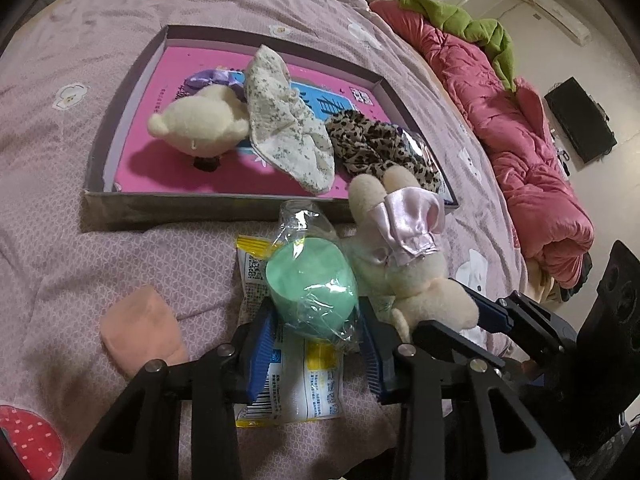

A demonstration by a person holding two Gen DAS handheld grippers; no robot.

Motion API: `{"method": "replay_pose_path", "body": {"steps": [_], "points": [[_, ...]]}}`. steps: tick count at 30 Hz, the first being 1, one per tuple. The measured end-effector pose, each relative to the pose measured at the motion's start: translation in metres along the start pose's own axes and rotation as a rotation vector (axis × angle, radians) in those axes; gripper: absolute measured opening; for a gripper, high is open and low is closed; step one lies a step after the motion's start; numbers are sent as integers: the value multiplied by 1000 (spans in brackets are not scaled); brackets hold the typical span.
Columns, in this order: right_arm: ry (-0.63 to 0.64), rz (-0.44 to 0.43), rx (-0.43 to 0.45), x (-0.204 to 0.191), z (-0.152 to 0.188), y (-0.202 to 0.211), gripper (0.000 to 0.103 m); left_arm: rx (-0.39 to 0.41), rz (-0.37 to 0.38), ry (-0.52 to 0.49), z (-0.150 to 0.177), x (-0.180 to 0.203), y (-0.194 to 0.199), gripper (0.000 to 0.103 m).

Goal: Organize soft objects
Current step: 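Lift the green soap bag with the left gripper while the right gripper lifts the bunny toward the box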

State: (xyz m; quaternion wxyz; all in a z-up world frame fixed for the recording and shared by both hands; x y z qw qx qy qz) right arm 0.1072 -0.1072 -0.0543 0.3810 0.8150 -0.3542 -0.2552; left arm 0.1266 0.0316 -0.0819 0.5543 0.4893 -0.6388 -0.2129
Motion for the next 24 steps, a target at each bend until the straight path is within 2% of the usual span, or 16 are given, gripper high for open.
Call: {"method": "replay_pose_path", "body": {"steps": [11,24], "points": [[2,8,42,-2,-6,13,38,35,2,-5,0,5,18,39],[5,22,92,-4,-17,31,38,112,-36,-63,-5,20,50,39]]}}
Point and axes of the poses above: each gripper's, at about its wrist camera, not at the fingertips, and y roughly against the way its jaws point, x to its right, z to its underside, the point moved 2 cm from there along -y, roughly the way its jaws point, and after that the axes turned 2 degrees about y, right-handed, at the moved point
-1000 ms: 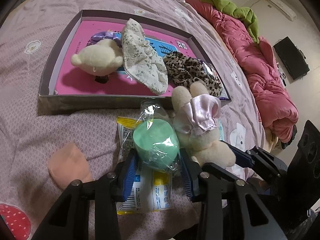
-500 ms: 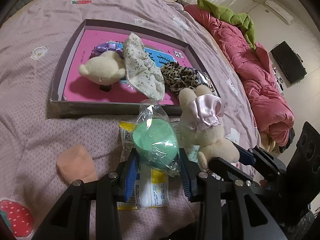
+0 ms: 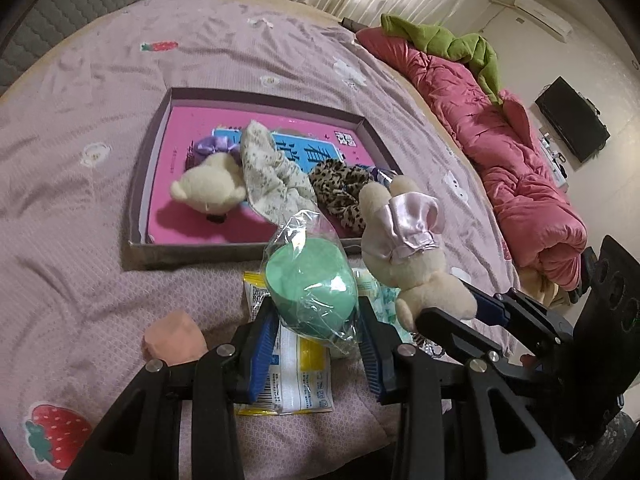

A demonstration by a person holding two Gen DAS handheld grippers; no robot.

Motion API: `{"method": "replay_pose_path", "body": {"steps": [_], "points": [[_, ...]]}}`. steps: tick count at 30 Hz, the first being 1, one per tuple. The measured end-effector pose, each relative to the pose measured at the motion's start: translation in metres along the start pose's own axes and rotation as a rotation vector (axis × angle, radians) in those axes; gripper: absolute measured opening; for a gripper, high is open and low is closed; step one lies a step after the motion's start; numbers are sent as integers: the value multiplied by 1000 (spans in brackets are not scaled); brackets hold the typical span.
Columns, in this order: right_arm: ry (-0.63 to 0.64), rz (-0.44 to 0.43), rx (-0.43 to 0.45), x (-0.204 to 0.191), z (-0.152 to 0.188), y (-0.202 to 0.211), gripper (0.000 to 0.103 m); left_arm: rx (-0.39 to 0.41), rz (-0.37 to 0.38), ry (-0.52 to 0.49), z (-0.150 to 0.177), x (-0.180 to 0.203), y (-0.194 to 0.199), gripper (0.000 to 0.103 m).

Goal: Organize soft objects
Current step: 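Lift the green soap bag with the left gripper while the right gripper lifts the bunny toward the box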

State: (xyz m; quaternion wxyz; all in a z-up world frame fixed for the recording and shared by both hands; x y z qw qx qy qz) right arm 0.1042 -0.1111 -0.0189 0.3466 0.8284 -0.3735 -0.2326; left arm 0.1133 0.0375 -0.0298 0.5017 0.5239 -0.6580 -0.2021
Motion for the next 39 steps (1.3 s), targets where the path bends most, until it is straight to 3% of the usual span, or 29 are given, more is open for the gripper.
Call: {"method": "replay_pose_path", "body": {"steps": [23,39], "points": [[7,30,77,-3,-25,27,38,99,-56,-37,-17,13,42,39],[4,29,108,-1,-38,36,38,133,-56,-49,-27,23,55,39]]}}
Point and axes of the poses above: each gripper's, at about its wrist camera, not at the fingertips, and y roughly against the way its jaws point, x to its right, z to its underside, the point moved 2 cm from there along -y, roughly the way its jaws point, and after that the axes turned 2 degrees about y, right-handed, at the moved point
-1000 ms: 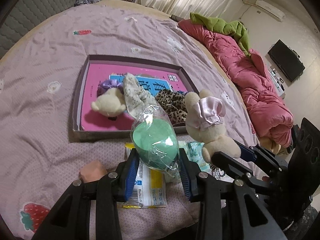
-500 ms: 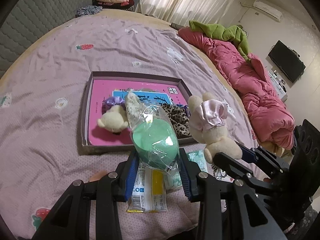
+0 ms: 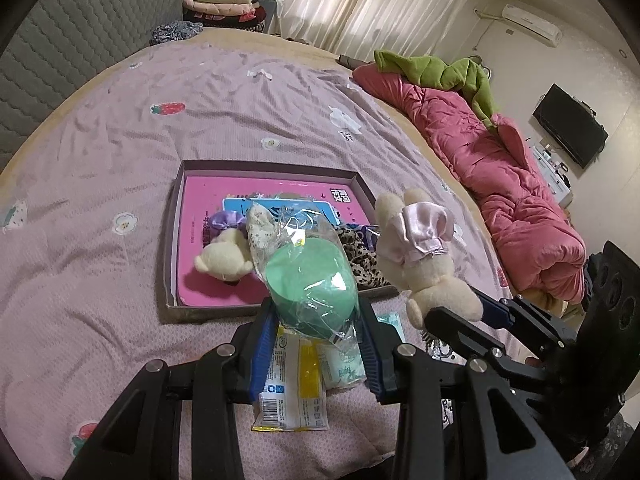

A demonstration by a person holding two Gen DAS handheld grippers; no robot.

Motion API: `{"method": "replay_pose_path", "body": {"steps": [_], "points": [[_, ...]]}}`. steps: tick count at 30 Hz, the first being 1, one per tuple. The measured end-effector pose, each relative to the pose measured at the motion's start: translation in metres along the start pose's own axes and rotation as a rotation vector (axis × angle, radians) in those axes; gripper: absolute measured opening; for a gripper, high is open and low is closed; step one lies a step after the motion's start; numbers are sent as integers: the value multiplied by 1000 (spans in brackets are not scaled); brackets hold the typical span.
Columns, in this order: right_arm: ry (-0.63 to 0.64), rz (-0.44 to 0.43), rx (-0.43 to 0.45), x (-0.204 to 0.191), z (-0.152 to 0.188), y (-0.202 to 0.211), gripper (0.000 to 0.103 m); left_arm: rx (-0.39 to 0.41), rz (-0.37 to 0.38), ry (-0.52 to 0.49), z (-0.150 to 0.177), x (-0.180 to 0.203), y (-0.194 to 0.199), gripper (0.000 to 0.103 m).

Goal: Organize soft objects
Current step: 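Lift the green soap bag with the left gripper while the right gripper lifts the bunny toward the box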

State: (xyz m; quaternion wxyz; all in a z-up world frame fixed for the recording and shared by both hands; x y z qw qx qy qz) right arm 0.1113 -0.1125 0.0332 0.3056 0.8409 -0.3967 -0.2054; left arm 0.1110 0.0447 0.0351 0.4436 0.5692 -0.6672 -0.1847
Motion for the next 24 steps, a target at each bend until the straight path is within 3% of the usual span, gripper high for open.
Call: {"method": "replay_pose_path", "body": {"steps": [24], "points": [[6,-7,28,-2,-21,2,38,38,-24,-19,-20,6,10,39]]}}
Point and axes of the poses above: each gripper's, at about its wrist camera, not at the fingertips, and y roughly against the way its jaws point, x to its right, z to its underside, the point moved 2 cm from there along -y, roughly the way its jaws point, and after that the axes turned 2 degrees about y, right-handed, at the moved point
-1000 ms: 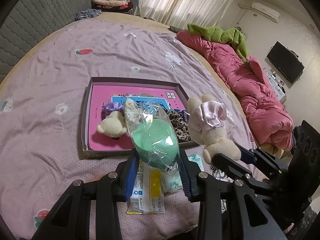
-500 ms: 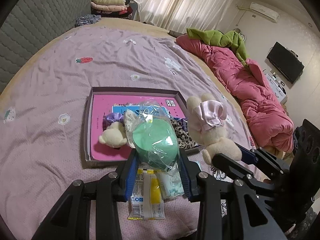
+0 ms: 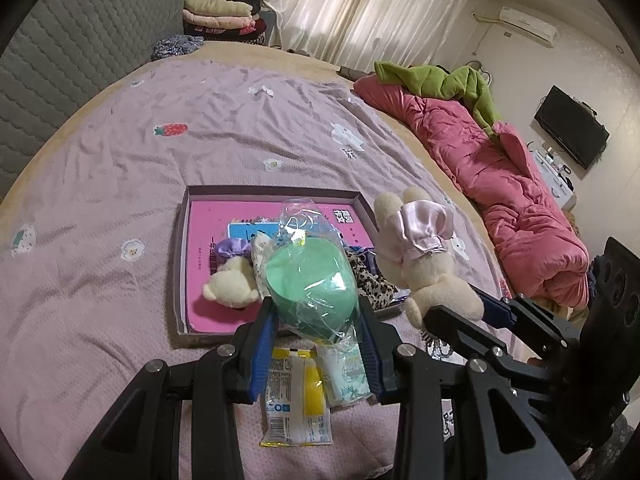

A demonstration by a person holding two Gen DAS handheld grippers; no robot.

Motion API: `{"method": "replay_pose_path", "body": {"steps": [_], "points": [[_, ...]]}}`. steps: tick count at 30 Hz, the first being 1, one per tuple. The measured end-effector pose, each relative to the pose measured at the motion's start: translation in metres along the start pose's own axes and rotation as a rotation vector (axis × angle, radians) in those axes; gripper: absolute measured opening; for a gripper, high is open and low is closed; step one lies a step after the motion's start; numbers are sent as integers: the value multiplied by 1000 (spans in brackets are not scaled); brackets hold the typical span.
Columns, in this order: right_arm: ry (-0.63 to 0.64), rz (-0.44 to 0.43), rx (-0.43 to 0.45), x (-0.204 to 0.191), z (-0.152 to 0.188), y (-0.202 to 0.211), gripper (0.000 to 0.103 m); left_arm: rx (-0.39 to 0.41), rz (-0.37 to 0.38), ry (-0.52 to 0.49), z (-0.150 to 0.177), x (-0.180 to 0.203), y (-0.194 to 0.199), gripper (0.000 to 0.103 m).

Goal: Organize soft objects
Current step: 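Lift the green soap bag with the left gripper while the right gripper lifts the bunny toward the box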

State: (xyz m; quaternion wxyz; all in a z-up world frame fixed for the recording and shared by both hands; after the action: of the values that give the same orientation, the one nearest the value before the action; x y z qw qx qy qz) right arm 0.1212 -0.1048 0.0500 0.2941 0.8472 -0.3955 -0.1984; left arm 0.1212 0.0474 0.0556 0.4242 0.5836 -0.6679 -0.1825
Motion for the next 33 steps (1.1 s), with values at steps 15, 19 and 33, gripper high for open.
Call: {"method": "replay_pose_path", "body": {"steps": [15,19,33], "points": [[-2,18,25,6,-20,-6,38,61,-19,41,-40,-23,5,39],[-1,19,30,8,-25,-8,38,66,-24,47,-48,-30,4,39],[-3,23,22,13,-27,-18,38,23,-61,58,-33,-46,-19,39]]}}
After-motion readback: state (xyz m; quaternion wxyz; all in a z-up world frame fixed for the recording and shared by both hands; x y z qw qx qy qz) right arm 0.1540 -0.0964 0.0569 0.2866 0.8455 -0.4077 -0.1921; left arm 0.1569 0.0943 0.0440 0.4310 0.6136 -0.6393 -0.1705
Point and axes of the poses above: each gripper's, at about its wrist camera, not at the fingertips, and y roughly against the way its jaws point, x to its right, z to its underside, the point moved 2 cm from there along -y, roughly the way its jaws point, and after that the axes turned 2 degrees about y, right-handed, at the moved point
